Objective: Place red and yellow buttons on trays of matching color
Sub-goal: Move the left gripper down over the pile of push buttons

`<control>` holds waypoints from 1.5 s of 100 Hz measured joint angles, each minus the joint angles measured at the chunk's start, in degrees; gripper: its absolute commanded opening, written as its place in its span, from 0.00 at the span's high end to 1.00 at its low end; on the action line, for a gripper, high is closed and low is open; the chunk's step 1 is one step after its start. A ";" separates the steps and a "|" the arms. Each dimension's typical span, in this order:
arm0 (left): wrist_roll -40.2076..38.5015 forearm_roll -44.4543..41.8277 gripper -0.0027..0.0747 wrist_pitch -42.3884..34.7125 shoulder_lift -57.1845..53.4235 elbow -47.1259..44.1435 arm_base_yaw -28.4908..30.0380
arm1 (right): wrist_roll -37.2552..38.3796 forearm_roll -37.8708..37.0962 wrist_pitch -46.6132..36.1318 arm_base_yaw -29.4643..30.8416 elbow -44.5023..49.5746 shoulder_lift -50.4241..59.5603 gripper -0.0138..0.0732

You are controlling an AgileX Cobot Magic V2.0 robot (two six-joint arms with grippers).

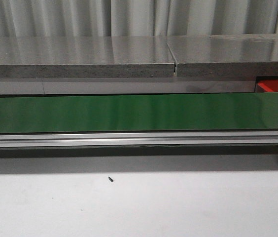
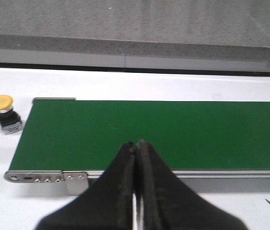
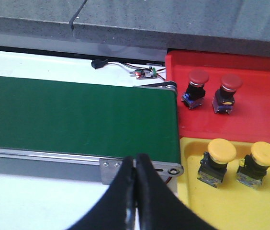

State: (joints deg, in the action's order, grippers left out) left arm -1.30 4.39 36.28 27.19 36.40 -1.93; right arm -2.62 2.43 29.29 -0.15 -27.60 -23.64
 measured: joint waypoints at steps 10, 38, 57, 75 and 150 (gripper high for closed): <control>-1.03 -0.74 0.99 0.00 4.00 1.90 2.47 | 0.00 0.00 0.00 0.00 0.00 0.00 0.97; -2.13 -0.28 0.56 -0.11 21.49 8.69 9.21 | 0.00 0.00 0.00 0.00 0.00 0.00 0.97; -2.35 -0.15 0.34 -1.94 33.14 14.21 13.14 | 0.00 0.00 0.00 0.00 0.00 0.00 0.97; -2.35 5.47 0.37 -2.36 41.71 20.29 19.14 | 0.00 0.00 0.00 0.00 0.00 0.00 0.97; -18.67 15.21 0.37 21.92 82.09 56.21 31.44 | 0.00 0.00 0.00 0.00 0.00 0.00 0.97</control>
State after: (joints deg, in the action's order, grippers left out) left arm -19.97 19.60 58.20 109.28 92.61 29.51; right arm -2.62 2.43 29.29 -0.15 -27.60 -23.64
